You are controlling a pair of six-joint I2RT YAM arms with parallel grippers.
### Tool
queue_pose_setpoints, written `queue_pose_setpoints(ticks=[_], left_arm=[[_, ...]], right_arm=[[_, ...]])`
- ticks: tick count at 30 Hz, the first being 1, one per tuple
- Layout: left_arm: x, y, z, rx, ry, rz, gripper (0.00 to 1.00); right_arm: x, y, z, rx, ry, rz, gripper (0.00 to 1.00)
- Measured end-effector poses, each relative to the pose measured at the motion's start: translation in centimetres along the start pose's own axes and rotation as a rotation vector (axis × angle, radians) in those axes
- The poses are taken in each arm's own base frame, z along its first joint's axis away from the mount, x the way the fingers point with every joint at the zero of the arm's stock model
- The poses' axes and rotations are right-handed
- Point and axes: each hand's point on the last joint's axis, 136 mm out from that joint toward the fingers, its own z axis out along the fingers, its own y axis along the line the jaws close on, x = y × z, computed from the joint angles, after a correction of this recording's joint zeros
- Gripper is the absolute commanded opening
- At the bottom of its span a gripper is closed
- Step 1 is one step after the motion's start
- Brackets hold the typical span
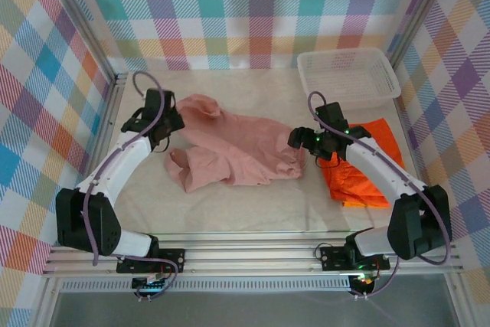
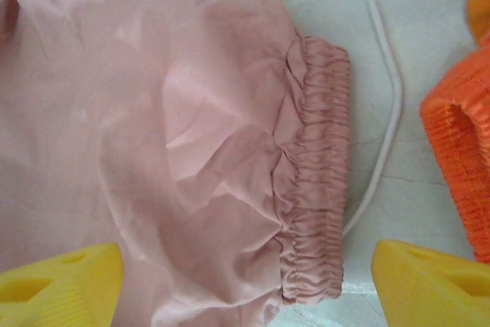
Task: Fold and stack the shorts
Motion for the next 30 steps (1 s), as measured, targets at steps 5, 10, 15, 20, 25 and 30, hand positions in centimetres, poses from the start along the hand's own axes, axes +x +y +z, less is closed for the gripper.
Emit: queue_pose_setpoints(ticks=[5, 10, 15, 20, 25, 30], left_arm=[[4.6, 4.5, 2.2, -0.073, 0.131, -0.122, 0.76], [2.2, 2.5, 0.1, 0.03, 0.082, -0.156, 0.96], [-5.6, -1.2, -2.9, 0.128, -0.042, -0.129, 0.95], [-8.8, -3.4, 0.7, 0.114, -0.003, -0.087, 0.89], [-4.9, -2.7, 8.3, 0.013, 0.195, -0.049, 0.84], [-1.7, -2.3, 13.0, -0.039, 0.332, -0.033, 0.72]], right_arm=[[-1.8, 1.2, 1.0, -0.005, 0.005, -0.031, 0.85], [-4.3, 2.1, 2.5, 0.023, 0.005, -0.059, 0.85], [-5.2, 2.0, 4.2, 0.051, 0.016, -0.058, 0.85], [-5.2, 2.0, 4.3, 0.052, 0.017, -0.055, 0.84], [-5.1, 1.8, 4.4, 0.055, 0.02, -0.055, 0.85], [-4.6, 1.5, 4.7, 0.062, 0.032, -0.053, 0.85]])
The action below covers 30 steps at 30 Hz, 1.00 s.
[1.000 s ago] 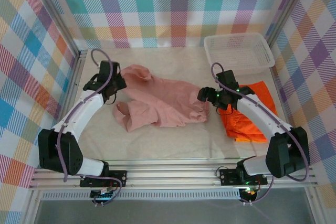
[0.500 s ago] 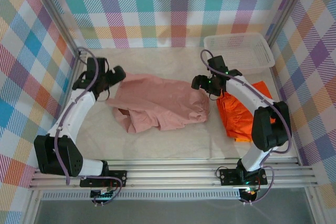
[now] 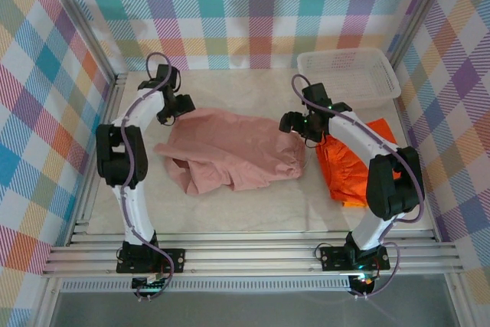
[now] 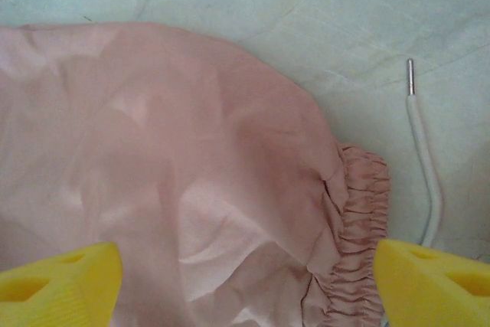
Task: Fold and stack the shorts
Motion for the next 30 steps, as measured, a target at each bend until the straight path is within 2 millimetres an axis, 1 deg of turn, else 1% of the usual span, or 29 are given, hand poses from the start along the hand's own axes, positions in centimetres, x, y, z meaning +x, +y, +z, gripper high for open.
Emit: queue_pose_setpoints(ticks=[2, 4, 7, 10, 12, 14, 15, 17, 19, 20, 22, 25, 26, 28, 30], left_arm=[[-0.2, -0.3, 0.8, 0.003, 0.012, 0.001, 0.65], [-0.7, -0.8, 1.1, 0.014, 0.014, -0.003, 0.63], [-1.4, -1.6, 1.4, 0.04, 0.011, -0.008, 0.51], [-1.8, -2.1, 1.8, 0.055, 0.011, -0.009, 0.32], [-2.0, -2.3, 2.3, 0.061, 0.015, -0.008, 0.14], [-2.3, -2.6, 2.7, 0.064, 0.017, -0.004, 0.02], [-2.5, -2.7, 2.9, 0.07, 0.014, -0.001, 0.0], [-2.7, -2.8, 2.8, 0.072, 0.01, -0.001, 0.0], [-3.0, -2.8, 2.3, 0.07, -0.004, 0.004, 0.0], [-3.1, -2.7, 1.9, 0.068, -0.013, 0.007, 0.0], [-3.4, -2.3, 0.3, 0.061, -0.039, 0.011, 0.0], [-4.0, -1.4, -3.7, 0.07, -0.1, 0.006, 0.0], [-4.5, -1.0, -5.4, 0.079, -0.129, -0.004, 0.0], [-5.9, -0.1, -8.0, 0.095, -0.189, -0.028, 0.0], [-7.0, 0.8, -9.9, 0.108, -0.24, -0.05, 0.0]], right_arm=[[0.2, -0.1, 0.1, 0.003, 0.006, 0.001, 0.85], [0.3, -0.2, 0.1, 0.004, 0.006, 0.001, 0.85], [0.3, -0.2, 0.2, 0.005, 0.008, 0.001, 0.85], [0.4, -0.4, 0.7, 0.011, 0.019, -0.001, 0.86], [0.6, -0.5, 1.2, 0.015, 0.031, 0.001, 0.86], [0.7, -0.7, 1.7, 0.015, 0.044, 0.006, 0.86], [0.7, -0.7, 1.9, 0.014, 0.048, 0.009, 0.86], [0.5, -0.7, 2.1, 0.015, 0.049, 0.016, 0.86], [0.1, -0.7, 2.0, 0.014, 0.041, 0.03, 0.85], [-0.1, -0.7, 2.0, 0.013, 0.035, 0.044, 0.84], [-0.5, -0.9, 2.1, 0.012, 0.027, 0.074, 0.84], [-0.9, -1.4, 2.9, 0.014, 0.027, 0.135, 0.84], [-0.9, -1.6, 3.5, 0.013, 0.033, 0.159, 0.84], [-0.8, -1.8, 4.5, 0.011, 0.047, 0.205, 0.84], [-0.6, -1.9, 5.3, 0.004, 0.064, 0.248, 0.83]])
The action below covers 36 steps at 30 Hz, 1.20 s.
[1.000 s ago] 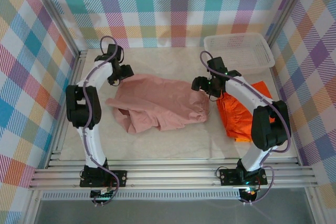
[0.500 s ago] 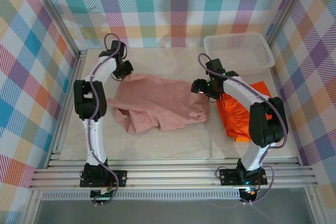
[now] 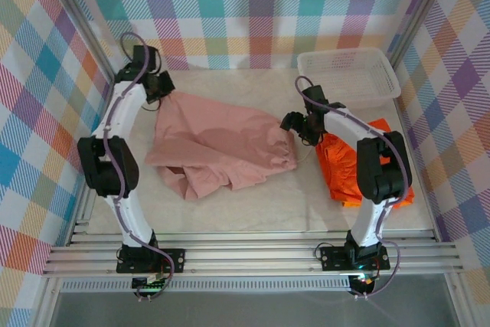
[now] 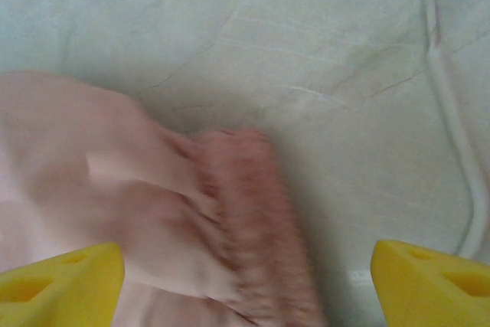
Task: Fold and stack the shorts
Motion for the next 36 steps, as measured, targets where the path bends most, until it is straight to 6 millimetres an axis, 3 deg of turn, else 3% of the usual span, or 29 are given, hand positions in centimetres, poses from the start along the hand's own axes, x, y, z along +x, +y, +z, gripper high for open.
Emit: queue_pose_setpoints(ticks=[3, 9, 12, 18, 23, 25, 30, 36], left_arm=[[-0.5, 0.8, -0.1, 0.006, -0.018, -0.018, 0.0], [2.9, 1.8, 3.0, -0.008, 0.085, -0.019, 0.0], [3.8, 2.1, 3.6, -0.013, 0.11, -0.02, 0.0], [4.0, 2.1, 3.7, -0.005, 0.113, -0.02, 0.0], [4.0, 1.9, 3.7, 0.002, 0.117, -0.021, 0.0], [4.0, 1.8, 3.9, 0.011, 0.117, -0.021, 0.0], [4.3, 1.6, 4.5, 0.024, 0.128, -0.025, 0.0], [4.4, 1.7, 4.8, 0.022, 0.132, -0.026, 0.0]], right_arm=[[0.0, 0.5, 1.2, -0.036, 0.017, 0.057, 0.8], [-0.1, 2.3, 3.5, -0.144, 0.06, 0.136, 0.79], [-0.4, 2.8, 4.6, -0.158, 0.079, 0.15, 0.78], [-3.0, 5.8, 5.5, -0.235, 0.067, 0.142, 0.77], [-3.6, 6.9, 6.3, -0.271, 0.079, 0.137, 0.73], [-3.7, 7.3, 6.8, -0.289, 0.092, 0.144, 0.64], [-3.3, 7.7, 7.9, -0.328, 0.129, 0.171, 0.31], [-3.5, 8.5, 7.7, -0.375, 0.122, 0.186, 0.06]])
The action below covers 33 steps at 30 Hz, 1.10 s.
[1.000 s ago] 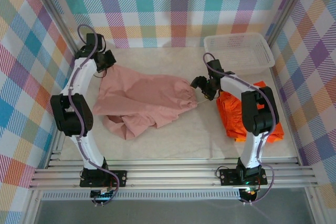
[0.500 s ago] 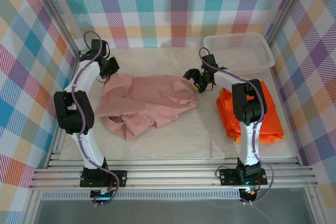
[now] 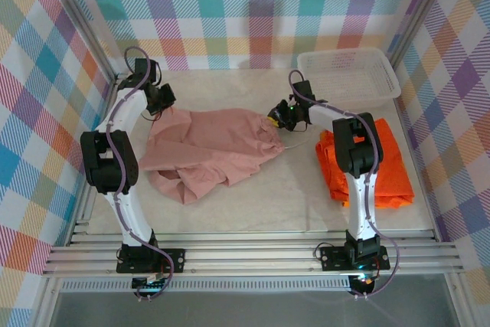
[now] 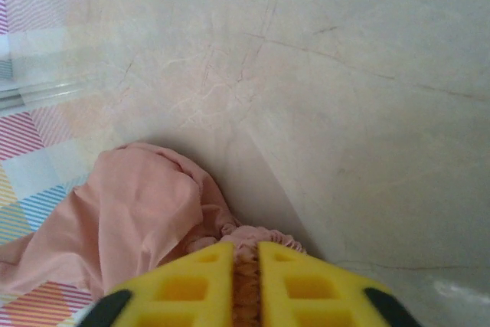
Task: Fold and stack the shorts
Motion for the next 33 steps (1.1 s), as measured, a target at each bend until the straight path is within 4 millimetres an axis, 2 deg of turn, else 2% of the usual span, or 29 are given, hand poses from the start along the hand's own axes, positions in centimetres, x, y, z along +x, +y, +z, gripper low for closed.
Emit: queue_pose_setpoints(ticks=[2, 7, 8, 10, 13, 15, 17, 19, 21, 24, 26, 29, 31, 33], left_arm=[[0.0, 0.0, 0.0, 0.0, -0.001, 0.0, 0.0], [-1.1, -0.6, -0.8, 0.013, -0.028, 0.002, 0.0], [-1.8, -0.8, -1.3, 0.017, -0.026, -0.007, 0.0], [-4.3, -1.9, -2.5, 0.049, -0.067, -0.018, 0.0], [-9.8, -3.4, -6.4, 0.115, -0.189, -0.039, 0.0], [-13.4, -4.2, -10.2, 0.173, -0.287, -0.05, 0.0], [-16.5, -4.6, -14.5, 0.232, -0.386, -0.061, 0.0], [-18.6, -4.5, -18.2, 0.281, -0.466, -0.071, 0.0], [-19.8, -3.9, -21.8, 0.321, -0.529, -0.084, 0.0], [-19.3, -2.9, -24.4, 0.337, -0.548, -0.089, 0.0], [-17.6, -2.3, -25.0, 0.342, -0.541, -0.089, 0.0], [-12.6, -1.1, -24.6, 0.336, -0.506, -0.099, 0.0], [-8.5, 0.6, -23.6, 0.308, -0.486, -0.13, 0.0], [-4.3, 2.7, -22.0, 0.267, -0.477, -0.178, 0.01]], right_arm=[[0.0, 0.4, -0.5, -0.007, -0.008, -0.003, 0.0], [-0.5, 3.8, -3.2, -0.06, -0.065, -0.063, 0.0], [-0.8, 4.8, -3.9, -0.066, -0.08, -0.087, 0.0], [-2.2, 8.1, -5.4, -0.111, -0.127, -0.154, 0.0], [-4.0, 14.2, -8.6, -0.214, -0.212, -0.274, 0.0], [-4.9, 18.4, -11.4, -0.291, -0.274, -0.36, 0.0], [-5.3, 21.5, -14.0, -0.354, -0.325, -0.429, 0.0], [-5.2, 23.5, -16.4, -0.399, -0.365, -0.487, 0.0], [-5.1, 24.6, -18.7, -0.423, -0.401, -0.54, 0.0], [-4.3, 24.9, -21.6, -0.428, -0.453, -0.626, 0.0], [-3.2, 24.2, -22.9, -0.42, -0.473, -0.674, 0.06], [-1.2, 21.6, -23.5, -0.394, -0.477, -0.719, 0.1], [0.1, 18.9, -22.7, -0.36, -0.455, -0.726, 0.12], [1.5, 15.2, -20.7, -0.312, -0.406, -0.711, 0.13]])
